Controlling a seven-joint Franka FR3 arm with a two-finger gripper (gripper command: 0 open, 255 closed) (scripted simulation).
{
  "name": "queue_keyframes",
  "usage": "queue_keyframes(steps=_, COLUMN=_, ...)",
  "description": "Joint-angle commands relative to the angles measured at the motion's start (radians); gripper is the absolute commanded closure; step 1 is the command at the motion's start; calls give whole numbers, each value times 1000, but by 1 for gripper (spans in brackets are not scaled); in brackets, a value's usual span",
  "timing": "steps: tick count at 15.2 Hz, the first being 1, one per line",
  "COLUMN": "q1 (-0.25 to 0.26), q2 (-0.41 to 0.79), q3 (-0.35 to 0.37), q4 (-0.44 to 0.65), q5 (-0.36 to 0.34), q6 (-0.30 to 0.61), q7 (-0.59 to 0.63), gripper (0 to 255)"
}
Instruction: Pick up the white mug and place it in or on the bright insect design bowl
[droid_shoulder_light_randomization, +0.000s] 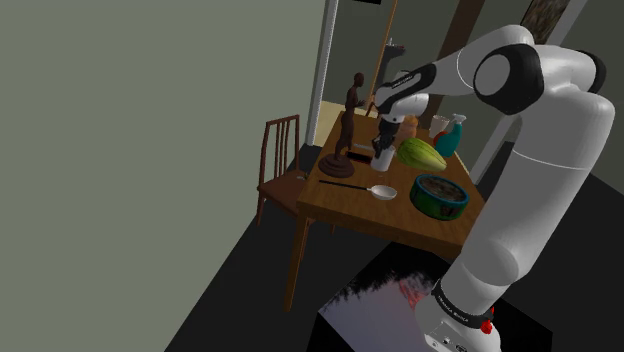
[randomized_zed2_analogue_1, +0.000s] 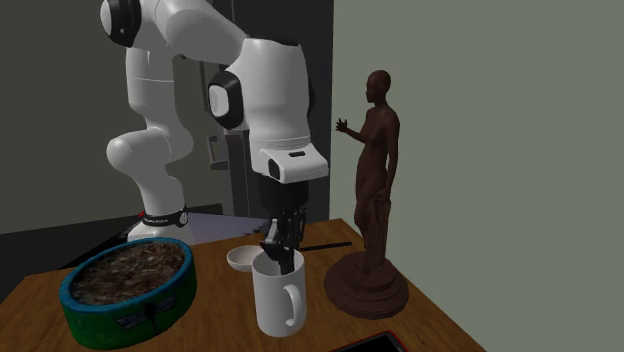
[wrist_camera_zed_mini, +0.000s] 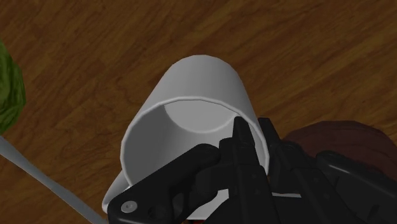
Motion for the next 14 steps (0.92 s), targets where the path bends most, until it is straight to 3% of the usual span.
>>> queue_keyframes(steps=1, q1=2, q2=-12, q3=-2, q4=14, q5=-8, q6=-25, q7=6, gripper=255)
queue_keyframes(steps=14, q1=9, q2=-80, q3=-6, q4=118, q5=-50, q6=-188, q7=34, gripper=255)
